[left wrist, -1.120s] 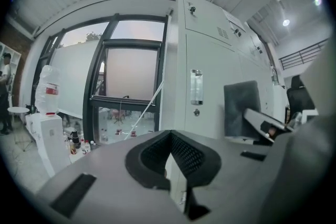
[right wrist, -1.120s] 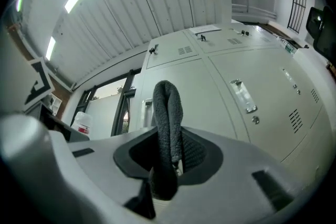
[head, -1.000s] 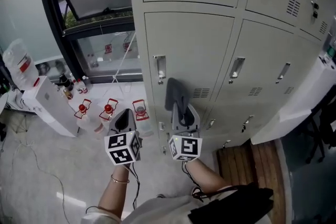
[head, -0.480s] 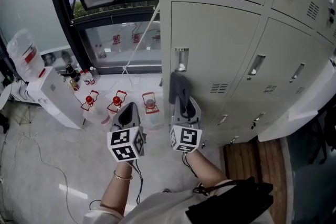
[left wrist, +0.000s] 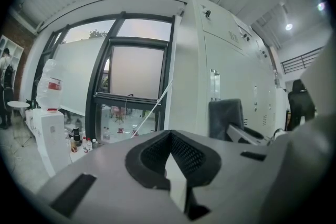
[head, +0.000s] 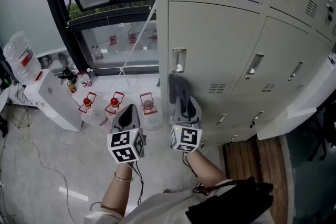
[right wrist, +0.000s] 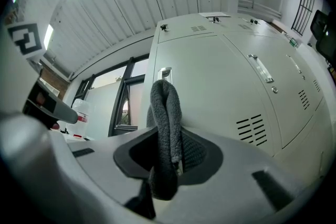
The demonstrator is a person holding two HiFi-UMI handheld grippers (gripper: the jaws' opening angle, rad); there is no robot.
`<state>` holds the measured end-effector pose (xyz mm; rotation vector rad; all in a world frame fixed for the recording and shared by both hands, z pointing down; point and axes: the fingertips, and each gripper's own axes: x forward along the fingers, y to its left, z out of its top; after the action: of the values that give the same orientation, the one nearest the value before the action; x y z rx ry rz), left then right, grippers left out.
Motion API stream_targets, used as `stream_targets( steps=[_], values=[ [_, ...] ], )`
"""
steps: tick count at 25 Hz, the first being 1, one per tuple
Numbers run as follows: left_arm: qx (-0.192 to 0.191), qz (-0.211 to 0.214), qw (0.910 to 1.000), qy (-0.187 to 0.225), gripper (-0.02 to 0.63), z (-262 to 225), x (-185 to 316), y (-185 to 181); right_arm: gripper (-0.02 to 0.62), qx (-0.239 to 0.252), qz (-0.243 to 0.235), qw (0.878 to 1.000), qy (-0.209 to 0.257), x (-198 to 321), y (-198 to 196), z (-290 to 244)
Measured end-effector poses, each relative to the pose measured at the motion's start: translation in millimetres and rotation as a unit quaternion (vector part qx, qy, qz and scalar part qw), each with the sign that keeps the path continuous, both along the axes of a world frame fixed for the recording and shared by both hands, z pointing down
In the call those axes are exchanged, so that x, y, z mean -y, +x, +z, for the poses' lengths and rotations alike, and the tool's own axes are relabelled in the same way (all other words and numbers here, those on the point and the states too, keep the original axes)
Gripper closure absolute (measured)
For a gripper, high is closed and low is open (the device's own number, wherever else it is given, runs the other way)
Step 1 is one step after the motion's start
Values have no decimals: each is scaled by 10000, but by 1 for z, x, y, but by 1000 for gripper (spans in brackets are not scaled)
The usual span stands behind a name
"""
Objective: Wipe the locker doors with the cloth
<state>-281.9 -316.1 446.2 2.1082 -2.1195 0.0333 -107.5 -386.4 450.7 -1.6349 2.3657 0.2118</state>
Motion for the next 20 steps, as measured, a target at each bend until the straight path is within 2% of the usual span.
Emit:
stream_targets(
  steps=[20],
  values=[
    [-45,86,9999,-50,603,3,8,50,517,-103,142,9998,-95,8,63,4]
  ],
)
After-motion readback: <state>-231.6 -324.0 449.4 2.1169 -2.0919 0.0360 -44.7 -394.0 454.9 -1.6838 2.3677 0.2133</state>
